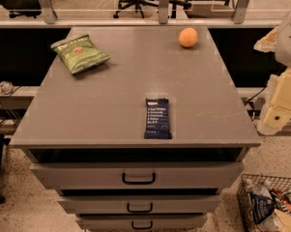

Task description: Pick green jalapeno chip bag

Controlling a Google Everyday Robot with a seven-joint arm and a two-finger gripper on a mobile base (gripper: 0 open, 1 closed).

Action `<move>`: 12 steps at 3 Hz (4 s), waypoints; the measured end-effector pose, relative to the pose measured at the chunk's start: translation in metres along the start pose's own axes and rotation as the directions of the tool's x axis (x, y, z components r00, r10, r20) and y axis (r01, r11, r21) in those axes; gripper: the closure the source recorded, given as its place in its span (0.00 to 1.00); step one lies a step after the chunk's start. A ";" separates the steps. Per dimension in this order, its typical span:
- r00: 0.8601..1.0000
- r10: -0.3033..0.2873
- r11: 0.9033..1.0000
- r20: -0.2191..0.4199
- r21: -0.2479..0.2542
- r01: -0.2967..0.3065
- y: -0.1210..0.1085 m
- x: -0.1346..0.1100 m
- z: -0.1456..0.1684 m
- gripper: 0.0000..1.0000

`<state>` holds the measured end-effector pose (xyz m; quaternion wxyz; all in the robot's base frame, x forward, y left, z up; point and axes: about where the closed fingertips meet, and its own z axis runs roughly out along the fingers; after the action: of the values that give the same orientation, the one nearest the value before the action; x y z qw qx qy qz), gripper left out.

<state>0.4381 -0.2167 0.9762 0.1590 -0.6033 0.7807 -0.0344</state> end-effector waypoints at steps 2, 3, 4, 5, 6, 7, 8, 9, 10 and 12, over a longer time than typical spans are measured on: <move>0.997 -0.028 0.999 0.072 0.018 0.026 -0.015 -0.036 0.013 0.00; 0.980 -0.070 0.997 0.188 0.043 0.063 -0.040 -0.094 0.031 0.00; 0.944 -0.112 0.992 0.309 0.087 0.090 -0.068 -0.158 0.038 0.00; 0.944 -0.113 0.992 0.310 0.087 0.090 -0.068 -0.158 0.038 0.00; 0.933 -0.107 0.993 0.343 0.077 0.086 -0.068 -0.171 0.047 0.00; 0.899 -0.085 0.996 0.429 0.051 0.070 -0.068 -0.209 0.074 0.00; 0.848 -0.044 0.999 0.529 0.039 0.027 -0.081 -0.253 0.099 0.00; 0.789 0.021 1.000 0.613 0.005 -0.030 -0.091 -0.299 0.126 0.00; 0.739 0.070 0.996 0.670 -0.006 -0.089 -0.105 -0.342 0.148 0.00; 0.712 0.123 0.984 0.691 0.010 -0.180 -0.159 -0.402 0.207 0.00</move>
Offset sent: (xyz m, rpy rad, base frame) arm 0.0720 0.0903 -0.0081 0.1625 -0.0971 0.1145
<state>0.7355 0.1521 0.9019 0.4621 -0.5006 0.7109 0.1747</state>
